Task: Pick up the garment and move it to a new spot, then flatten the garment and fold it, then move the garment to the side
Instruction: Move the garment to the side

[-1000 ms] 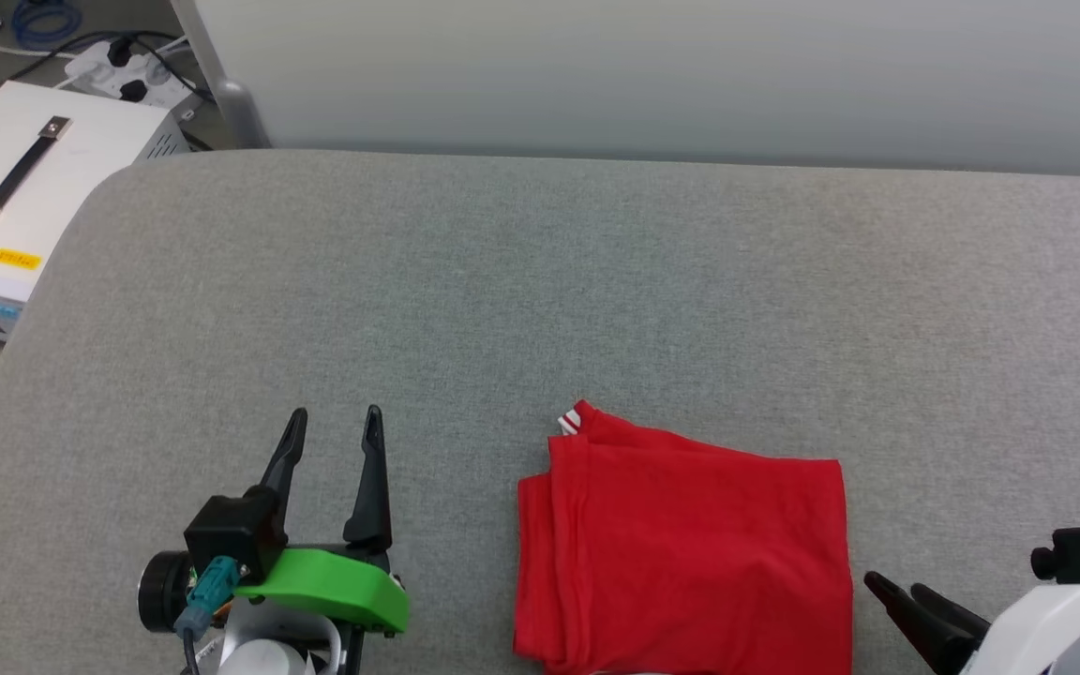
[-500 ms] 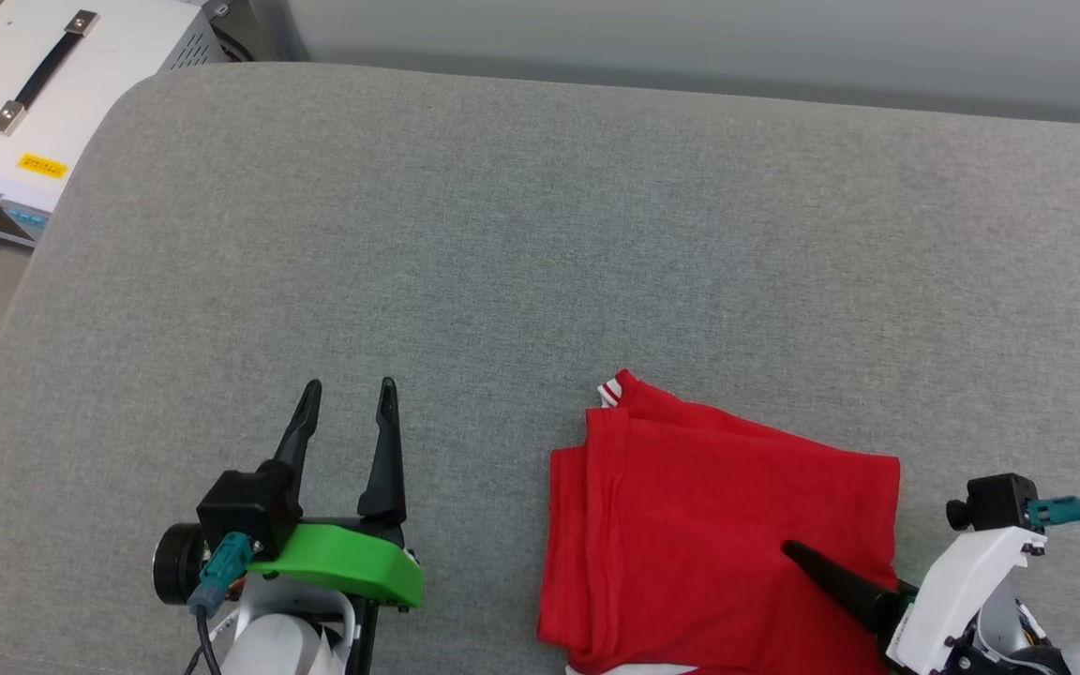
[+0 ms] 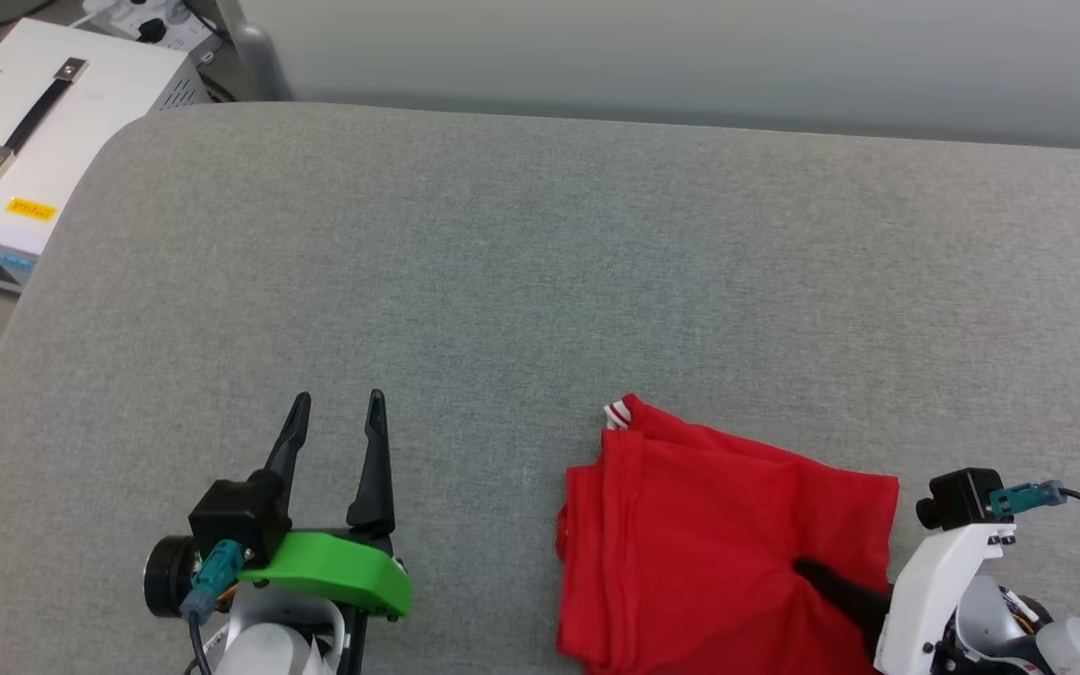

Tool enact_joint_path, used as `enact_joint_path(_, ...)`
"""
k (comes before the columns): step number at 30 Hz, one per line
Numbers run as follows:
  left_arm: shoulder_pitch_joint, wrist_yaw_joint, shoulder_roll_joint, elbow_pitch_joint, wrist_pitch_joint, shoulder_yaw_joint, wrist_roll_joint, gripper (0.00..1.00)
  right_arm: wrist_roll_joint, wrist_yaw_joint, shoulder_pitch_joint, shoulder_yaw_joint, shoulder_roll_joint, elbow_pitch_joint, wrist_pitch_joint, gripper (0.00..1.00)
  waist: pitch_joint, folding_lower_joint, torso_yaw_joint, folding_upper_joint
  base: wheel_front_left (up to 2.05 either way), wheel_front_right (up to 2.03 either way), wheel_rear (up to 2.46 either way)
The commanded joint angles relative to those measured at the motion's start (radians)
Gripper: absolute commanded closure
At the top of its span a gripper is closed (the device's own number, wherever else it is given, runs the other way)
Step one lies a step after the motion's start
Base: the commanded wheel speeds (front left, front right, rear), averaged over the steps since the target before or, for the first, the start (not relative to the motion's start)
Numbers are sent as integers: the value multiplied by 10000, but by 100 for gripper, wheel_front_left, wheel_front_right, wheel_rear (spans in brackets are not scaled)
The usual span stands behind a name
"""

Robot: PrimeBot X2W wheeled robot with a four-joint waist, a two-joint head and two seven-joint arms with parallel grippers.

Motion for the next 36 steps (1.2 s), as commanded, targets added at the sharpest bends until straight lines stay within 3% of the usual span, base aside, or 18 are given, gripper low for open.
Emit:
enact_joint_path(1,157,-66,-22,-5,-59,58,99,0,-301,-17,-158,11,-269,-41,11,100,-422,0,-502,0,0,0,0)
enact_joint_path(11,420,-65,126,-230,-55,197,180,0,-2783,-17,-621,-155,-1261,-48,864,100,-604,0,-2531,0,0,0,0)
enact_joint_path(20,215,-73,439,-589,192,94,351,0,-4173,-17,-1764,129,-1394,85,1104,100,-12,0,-4473,0,0,0,0)
enact_joint_path(21,12,-74,585,-881,383,47,456,0,-4264,-17,-2531,419,-1340,392,749,100,441,0,-4989,0,0,0,0)
enact_joint_path(27,-690,-169,908,-1614,966,-250,863,0,-4565,-17,-4150,865,-1707,1576,-369,100,1671,0,-5289,0,0,0,0)
enact_joint_path(36,-1815,-331,1362,-3081,1823,-694,1576,0,-5371,-17,-6556,381,-2298,4330,-1947,100,3678,0,-4708,0,0,0,0)
